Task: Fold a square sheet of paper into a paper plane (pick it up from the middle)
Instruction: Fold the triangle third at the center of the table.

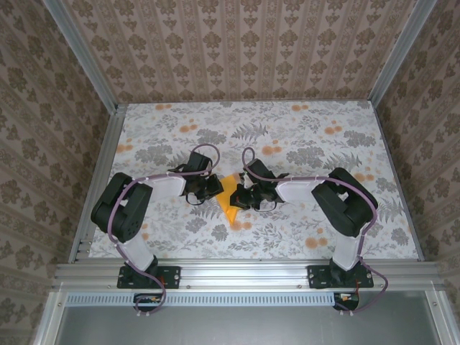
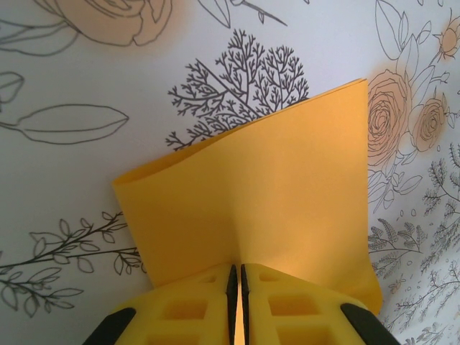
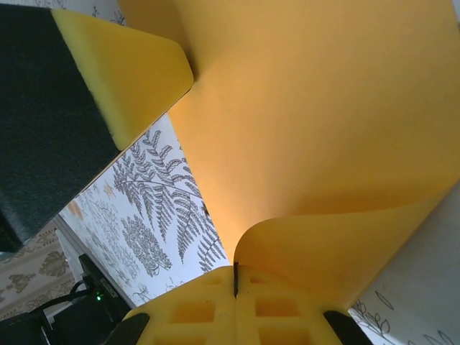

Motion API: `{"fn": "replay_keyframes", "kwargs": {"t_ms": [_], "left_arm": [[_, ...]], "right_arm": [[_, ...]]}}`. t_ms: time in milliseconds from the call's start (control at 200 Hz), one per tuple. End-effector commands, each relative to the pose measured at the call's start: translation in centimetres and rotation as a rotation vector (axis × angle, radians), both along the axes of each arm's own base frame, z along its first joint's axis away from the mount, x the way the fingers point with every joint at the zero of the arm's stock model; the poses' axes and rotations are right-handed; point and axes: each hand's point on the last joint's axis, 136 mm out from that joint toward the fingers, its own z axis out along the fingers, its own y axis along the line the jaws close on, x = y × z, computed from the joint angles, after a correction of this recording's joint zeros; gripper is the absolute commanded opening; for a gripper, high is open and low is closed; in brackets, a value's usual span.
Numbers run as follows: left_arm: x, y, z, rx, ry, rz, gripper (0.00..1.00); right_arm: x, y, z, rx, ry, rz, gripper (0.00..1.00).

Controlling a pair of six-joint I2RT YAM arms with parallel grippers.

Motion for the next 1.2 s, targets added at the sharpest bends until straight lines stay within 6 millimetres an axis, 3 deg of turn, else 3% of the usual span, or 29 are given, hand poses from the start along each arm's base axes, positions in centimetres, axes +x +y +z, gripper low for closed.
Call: {"fn": "replay_keyframes", "kwargs": {"t_ms": [0, 1195], "left_arm": [[-1.0, 0.6, -1.6, 0.049, 0.05, -0.02, 0.14], [-1.2, 0.4, -1.8, 0.049, 0.055, -0.03, 0.14]], "right_arm": [[0.8, 0.6, -0.1, 0.003, -0.015, -0.009, 0.03], [0.6, 0.7, -1.5, 0.001, 0.016, -0.007, 0.04]]}}
